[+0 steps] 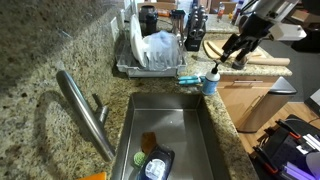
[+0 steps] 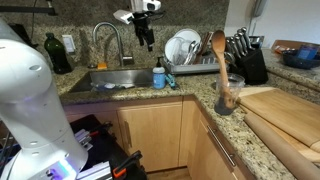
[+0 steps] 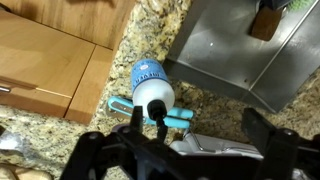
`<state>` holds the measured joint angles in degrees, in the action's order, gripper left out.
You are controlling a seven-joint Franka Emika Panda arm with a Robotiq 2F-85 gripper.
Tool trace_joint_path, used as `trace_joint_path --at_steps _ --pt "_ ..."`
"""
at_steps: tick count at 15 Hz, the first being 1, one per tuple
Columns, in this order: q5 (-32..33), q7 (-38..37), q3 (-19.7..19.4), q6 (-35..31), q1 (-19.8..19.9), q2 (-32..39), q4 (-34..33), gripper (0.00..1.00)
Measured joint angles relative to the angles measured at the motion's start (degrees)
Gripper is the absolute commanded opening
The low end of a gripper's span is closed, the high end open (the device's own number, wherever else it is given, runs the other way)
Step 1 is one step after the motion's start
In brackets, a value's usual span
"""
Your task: Move the soap bottle closer to the tap
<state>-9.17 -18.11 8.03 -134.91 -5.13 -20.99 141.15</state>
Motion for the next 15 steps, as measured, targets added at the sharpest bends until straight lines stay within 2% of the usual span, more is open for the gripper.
trace_joint_path --at_steps 3,5,7,9,12,15 --pt "2.4 -5.9 1.4 -9.4 0.3 5.7 -0.6 1.00" --pt "4.4 -9.3 2.7 -10.2 0.5 8.0 -1.8 1.00" --pt "4.4 -9.6 2.9 -10.2 0.5 8.3 -2.2 1.00" --pt "7.8 -11.6 2.8 -7.0 1.1 8.3 -3.0 1.00" --pt "13.2 -17.5 2.5 4.5 3.5 8.5 -8.4 1.00" --pt "12.8 -18.3 1.2 10.2 3.9 9.5 -14.4 1.00"
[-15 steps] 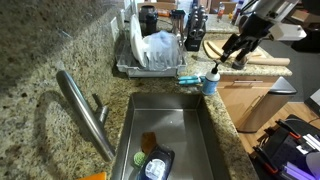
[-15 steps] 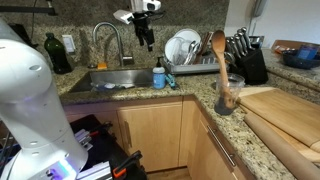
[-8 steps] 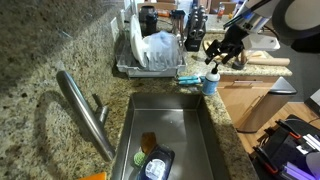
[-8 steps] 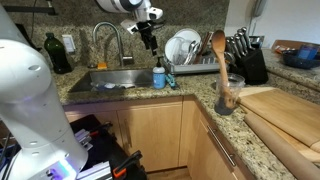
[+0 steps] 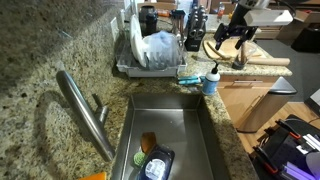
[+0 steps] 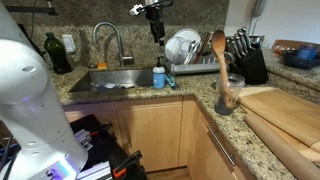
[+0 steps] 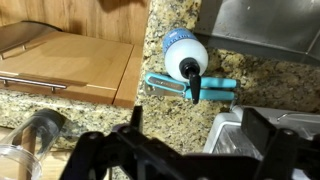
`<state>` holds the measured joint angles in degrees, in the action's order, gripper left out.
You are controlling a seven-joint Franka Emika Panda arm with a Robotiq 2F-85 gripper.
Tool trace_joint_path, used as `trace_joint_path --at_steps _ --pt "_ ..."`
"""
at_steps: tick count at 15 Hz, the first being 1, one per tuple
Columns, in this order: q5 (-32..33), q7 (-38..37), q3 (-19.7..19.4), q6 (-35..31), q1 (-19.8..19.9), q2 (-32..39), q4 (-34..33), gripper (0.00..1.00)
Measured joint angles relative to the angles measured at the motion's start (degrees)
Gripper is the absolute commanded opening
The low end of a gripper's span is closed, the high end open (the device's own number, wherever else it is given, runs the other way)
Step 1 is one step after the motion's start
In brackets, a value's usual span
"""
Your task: Move the soap bottle closer to the tap
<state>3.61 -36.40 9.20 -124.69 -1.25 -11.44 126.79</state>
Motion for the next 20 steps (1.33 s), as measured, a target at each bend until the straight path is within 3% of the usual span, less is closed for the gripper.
trace_joint_path --at_steps 5,9,20 --pt "-1.1 -0.1 -0.4 -0.3 -0.1 1.8 -0.7 1.00" --pt "-5.7 1.9 -1.6 -6.3 -0.1 6.5 -0.4 1.00" --pt "-3.9 -1.6 -2.6 -5.4 -0.6 8.7 -0.6 1.00"
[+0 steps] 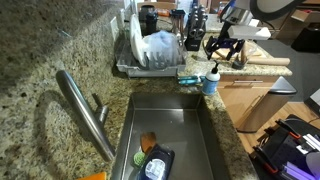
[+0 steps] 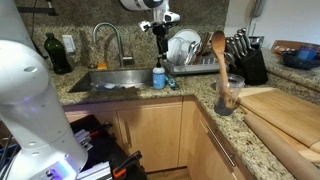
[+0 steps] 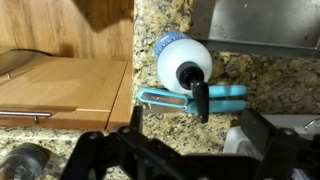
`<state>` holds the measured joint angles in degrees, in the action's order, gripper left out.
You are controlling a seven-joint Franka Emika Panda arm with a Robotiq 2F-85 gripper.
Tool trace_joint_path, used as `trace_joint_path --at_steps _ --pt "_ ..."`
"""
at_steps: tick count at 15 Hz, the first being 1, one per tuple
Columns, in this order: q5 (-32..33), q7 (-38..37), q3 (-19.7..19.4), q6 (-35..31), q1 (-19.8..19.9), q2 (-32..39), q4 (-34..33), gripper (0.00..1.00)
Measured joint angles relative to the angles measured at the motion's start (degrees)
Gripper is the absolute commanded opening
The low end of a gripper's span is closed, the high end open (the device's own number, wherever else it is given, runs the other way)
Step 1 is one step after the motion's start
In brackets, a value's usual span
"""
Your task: Move the soap bottle closer to the tap
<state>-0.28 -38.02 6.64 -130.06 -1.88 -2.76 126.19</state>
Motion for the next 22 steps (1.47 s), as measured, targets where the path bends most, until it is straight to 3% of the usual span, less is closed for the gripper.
trace_joint_path --at_steps 3,10,17,18,19,22 --pt "-3.5 1.3 0.0 2.3 -0.5 0.2 0.0 1.00" --pt "-3.6 0.9 -0.3 4.1 -0.6 0.7 0.0 1.00" --pt "-3.4 -0.8 -1.2 2.2 -0.5 8.0 -1.5 1.00" --pt "-3.4 -0.8 -1.2 2.2 -0.5 8.0 -1.5 0.75" --pt "-3.5 -0.8 -1.2 2.2 -0.6 7.9 -1.6 0.74" --pt "-4.0 -1.0 -1.3 2.3 -0.7 7.9 -1.8 0.50"
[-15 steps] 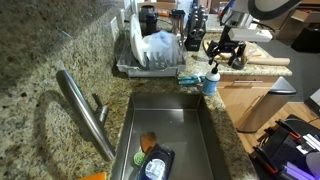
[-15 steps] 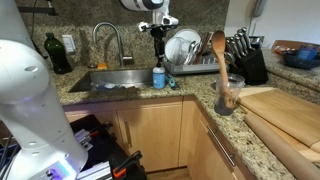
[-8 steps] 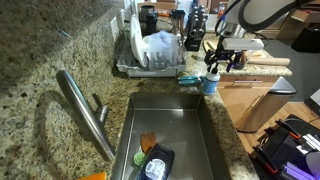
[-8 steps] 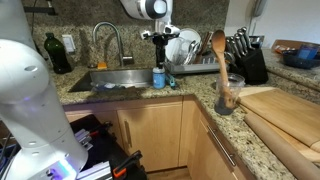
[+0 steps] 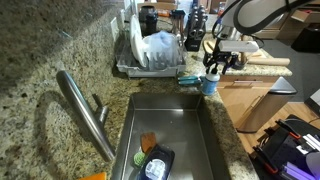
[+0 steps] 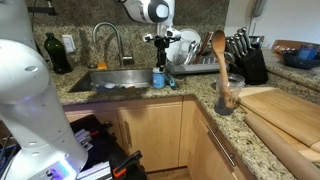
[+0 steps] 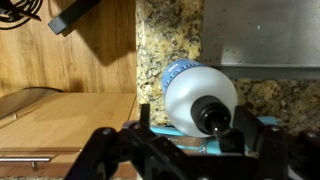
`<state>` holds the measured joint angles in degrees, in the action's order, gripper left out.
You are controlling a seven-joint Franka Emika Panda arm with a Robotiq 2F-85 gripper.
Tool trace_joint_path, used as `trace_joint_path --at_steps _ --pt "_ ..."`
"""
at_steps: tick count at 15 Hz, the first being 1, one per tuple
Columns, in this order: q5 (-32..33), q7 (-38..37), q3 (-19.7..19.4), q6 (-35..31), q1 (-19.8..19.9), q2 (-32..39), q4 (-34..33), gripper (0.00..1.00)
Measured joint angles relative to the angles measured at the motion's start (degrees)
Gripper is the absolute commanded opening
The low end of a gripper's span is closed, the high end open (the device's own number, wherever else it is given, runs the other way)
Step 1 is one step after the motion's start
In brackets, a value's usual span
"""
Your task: Move the soap bottle closer to the tap
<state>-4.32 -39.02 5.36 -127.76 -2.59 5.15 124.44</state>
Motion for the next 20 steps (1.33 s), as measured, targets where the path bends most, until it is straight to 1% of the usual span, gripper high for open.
trace_joint_path --at_steps 2,3,5,6,7,11,18,19,20 --pt "-0.4 -0.4 -0.1 0.1 0.0 0.0 -0.3 0.34" --pt "-0.6 -0.6 -0.1 0.2 0.0 0.0 -0.5 0.29" --pt "-0.7 -1.0 -0.4 0.5 0.0 -0.3 -1.1 0.13" --pt "-0.7 -1.1 -0.6 0.5 0.0 -0.3 -1.4 0.04" --pt "-0.7 -1.1 -0.7 0.5 0.0 -0.3 -1.6 0.01" --pt "-0.7 -2.0 -1.2 0.9 0.0 -0.1 -2.2 0.00" --pt "-0.7 -5.7 -1.4 4.8 -0.1 -0.1 -5.6 0.00" --pt "-0.7 -6.2 -1.4 5.3 -0.2 -0.1 -6.4 0.25" --pt "-0.7 -6.8 -1.4 6.0 -0.4 -0.1 -7.4 0.02"
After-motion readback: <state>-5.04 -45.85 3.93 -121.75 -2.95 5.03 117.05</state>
